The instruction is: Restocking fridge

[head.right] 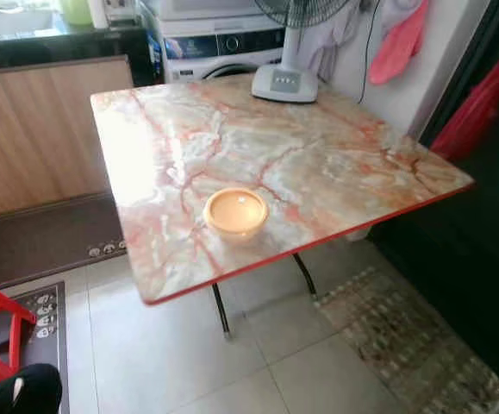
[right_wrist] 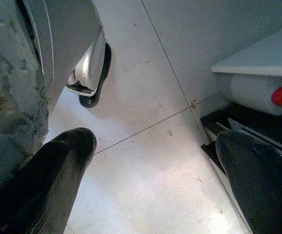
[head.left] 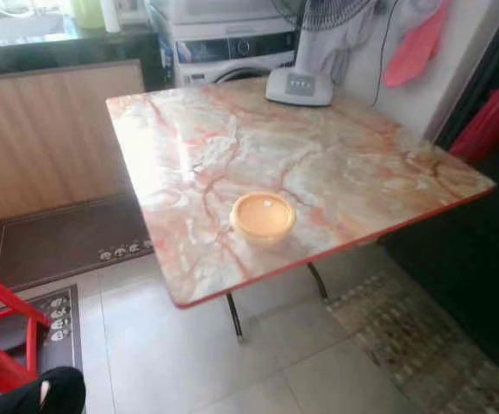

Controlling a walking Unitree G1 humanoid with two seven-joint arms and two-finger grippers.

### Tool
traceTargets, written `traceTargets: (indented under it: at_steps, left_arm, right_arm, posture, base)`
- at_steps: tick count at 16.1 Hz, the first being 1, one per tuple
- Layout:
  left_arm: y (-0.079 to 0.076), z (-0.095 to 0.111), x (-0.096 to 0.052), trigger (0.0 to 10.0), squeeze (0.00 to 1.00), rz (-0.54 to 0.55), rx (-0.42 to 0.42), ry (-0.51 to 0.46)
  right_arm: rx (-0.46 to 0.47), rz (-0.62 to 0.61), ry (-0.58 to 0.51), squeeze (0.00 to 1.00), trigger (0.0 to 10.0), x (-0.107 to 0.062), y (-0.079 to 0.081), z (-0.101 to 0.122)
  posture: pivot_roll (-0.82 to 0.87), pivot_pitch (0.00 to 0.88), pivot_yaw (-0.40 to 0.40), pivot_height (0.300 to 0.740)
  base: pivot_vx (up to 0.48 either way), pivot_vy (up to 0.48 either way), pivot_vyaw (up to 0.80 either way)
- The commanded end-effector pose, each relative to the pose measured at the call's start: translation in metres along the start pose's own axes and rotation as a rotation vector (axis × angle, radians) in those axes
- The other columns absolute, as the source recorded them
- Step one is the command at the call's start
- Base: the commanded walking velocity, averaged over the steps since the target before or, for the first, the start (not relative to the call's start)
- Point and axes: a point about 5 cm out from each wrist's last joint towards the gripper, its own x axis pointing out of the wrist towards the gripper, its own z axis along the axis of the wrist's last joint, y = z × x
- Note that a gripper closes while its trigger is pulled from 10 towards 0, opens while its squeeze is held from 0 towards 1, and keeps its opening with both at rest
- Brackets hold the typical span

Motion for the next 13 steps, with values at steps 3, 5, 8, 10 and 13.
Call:
traceTargets:
  at_steps: [3,5,8,10,13]
  left_arm:
    - [-0.0016,-0.0020,-0.0003,10.0,0.00,0.003,-0.005,0.010]
    - [-0.0017,-0.0017,-0.0002,10.0,0.00,0.003,0.014,0.012]
    - [-0.0017,-0.0016,-0.0002,10.0,0.00,0.006,0.007,0.010]
    - [-0.0026,-0.0019,-0.0003,10.0,0.00,0.001,-0.001,0.011]
    - [-0.0035,-0.0023,-0.0003,10.0,0.00,-0.006,0.013,0.014]
  right_arm:
    - [-0.005,0.019,-0.019,0.00,10.0,0.0013,0.0051,0.0040]
    - [0.000,0.019,-0.021,0.00,10.0,0.0013,0.0050,0.0041]
    - [0.002,0.017,-0.023,0.00,10.0,0.0013,0.0047,0.0043]
    - [-0.012,0.018,-0.015,0.00,10.0,0.0013,0.0045,0.0042]
    - [-0.026,0.020,-0.010,0.00,10.0,0.0014,0.0044,0.0042]
  posture:
    - [0.13,0.000,-0.041,0.740]
    - [0.13,0.000,-0.041,0.740]
    - [0.13,0.000,-0.045,0.740]
    - [0.13,0.000,-0.048,0.740]
    - [0.13,0.000,-0.047,0.740]
  base:
    - [-0.334,0.000,0.00]
    - [0.000,0.000,0.00]
    - [0.000,0.000,0.00]
    - [0.000,0.000,-0.23]
    - [0.000,0.000,-0.80]
